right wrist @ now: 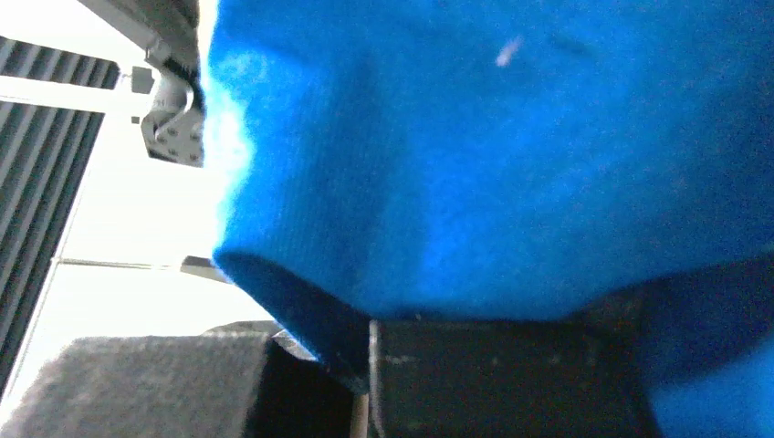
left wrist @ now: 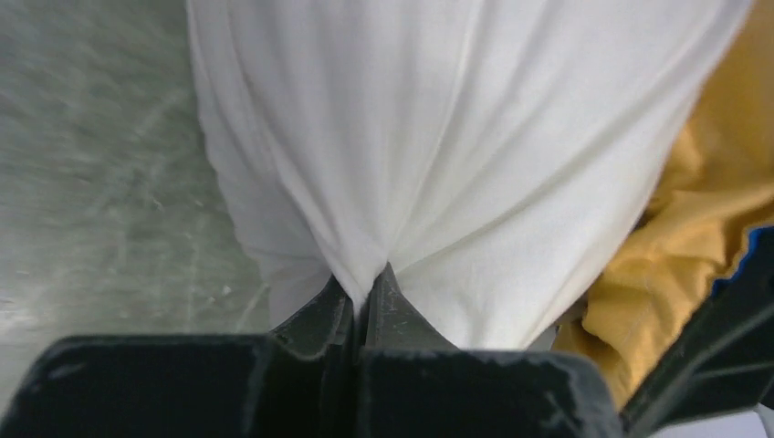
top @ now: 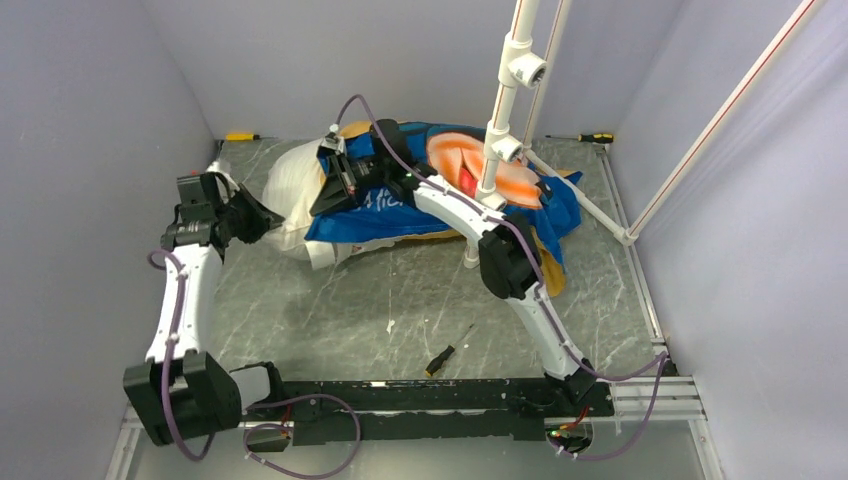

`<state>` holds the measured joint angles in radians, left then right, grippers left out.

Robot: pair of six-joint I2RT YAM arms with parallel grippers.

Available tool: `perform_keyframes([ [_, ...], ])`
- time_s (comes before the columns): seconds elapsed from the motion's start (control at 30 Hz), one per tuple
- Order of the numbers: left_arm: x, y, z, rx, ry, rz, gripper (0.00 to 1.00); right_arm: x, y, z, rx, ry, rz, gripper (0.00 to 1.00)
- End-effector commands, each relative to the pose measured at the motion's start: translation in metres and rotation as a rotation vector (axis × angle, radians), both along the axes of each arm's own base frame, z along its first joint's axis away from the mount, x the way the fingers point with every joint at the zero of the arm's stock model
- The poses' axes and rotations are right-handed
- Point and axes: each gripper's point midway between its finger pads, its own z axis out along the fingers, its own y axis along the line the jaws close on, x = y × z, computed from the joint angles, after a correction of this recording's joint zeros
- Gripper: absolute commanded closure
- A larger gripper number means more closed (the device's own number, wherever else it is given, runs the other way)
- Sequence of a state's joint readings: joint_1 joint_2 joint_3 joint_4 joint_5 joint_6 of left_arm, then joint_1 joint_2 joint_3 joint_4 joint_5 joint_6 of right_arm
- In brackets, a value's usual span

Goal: Put the pillow into the pillowcase
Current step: Stuff the pillow into the pillowcase.

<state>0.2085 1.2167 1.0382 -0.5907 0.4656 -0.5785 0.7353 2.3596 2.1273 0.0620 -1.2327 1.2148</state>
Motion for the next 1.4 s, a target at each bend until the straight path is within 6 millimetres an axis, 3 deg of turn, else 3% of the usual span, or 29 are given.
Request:
perform_keyframes([
  [0.0,-0.011,0.036,0.064,0.195,-0.161,0.17,1.0,-0.013,0.03,0.052,0.176,-0.046,0.047,1.0],
  [0.1,-0.038,0.057,0.097,0.306,-0.242,0.297,1.0,-0.024,0.041,0.059,0.21,-0.022,0.084,1.0],
  [0.23,-0.063,0.055,0.123,0.317,-0.339,0.331,1.0,-0.052,0.053,0.064,0.262,-0.053,0.145,1.0],
  [0.33,-0.068,0.035,0.116,0.234,-0.349,0.262,1.0,-0.076,0.057,0.064,0.278,-0.098,0.206,1.0],
  [0.47,-0.064,0.011,0.077,0.096,-0.278,0.191,1.0,-0.096,0.051,0.052,0.216,-0.157,0.252,1.0],
  [0.6,-0.067,0.015,0.043,0.096,-0.216,0.228,1.0,-0.065,0.03,0.011,0.02,-0.267,0.059,0.64],
  [0.73,-0.068,0.026,0.028,0.112,-0.209,0.303,1.0,-0.033,-0.003,-0.001,-0.178,-0.473,-0.098,0.41],
  [0.83,-0.065,0.025,0.026,0.107,-0.203,0.297,1.0,-0.012,-0.023,0.01,-0.29,-0.649,-0.236,0.28],
  [0.93,-0.062,0.025,0.023,0.116,-0.177,0.283,1.0,0.012,-0.04,0.037,-0.327,-0.831,-0.398,0.16],
  [0.97,-0.061,0.026,0.025,0.123,-0.179,0.278,1.0,0.021,-0.046,0.045,-0.338,-0.888,-0.448,0.04],
  [1.13,-0.063,0.031,0.031,0.172,-0.204,0.273,1.0,0.055,-0.052,0.069,-0.286,-1.072,-0.622,0.0],
  [1.37,-0.067,0.024,0.037,0.199,-0.252,0.199,1.0,0.078,-0.017,0.091,-0.163,-0.856,-0.641,0.0],
])
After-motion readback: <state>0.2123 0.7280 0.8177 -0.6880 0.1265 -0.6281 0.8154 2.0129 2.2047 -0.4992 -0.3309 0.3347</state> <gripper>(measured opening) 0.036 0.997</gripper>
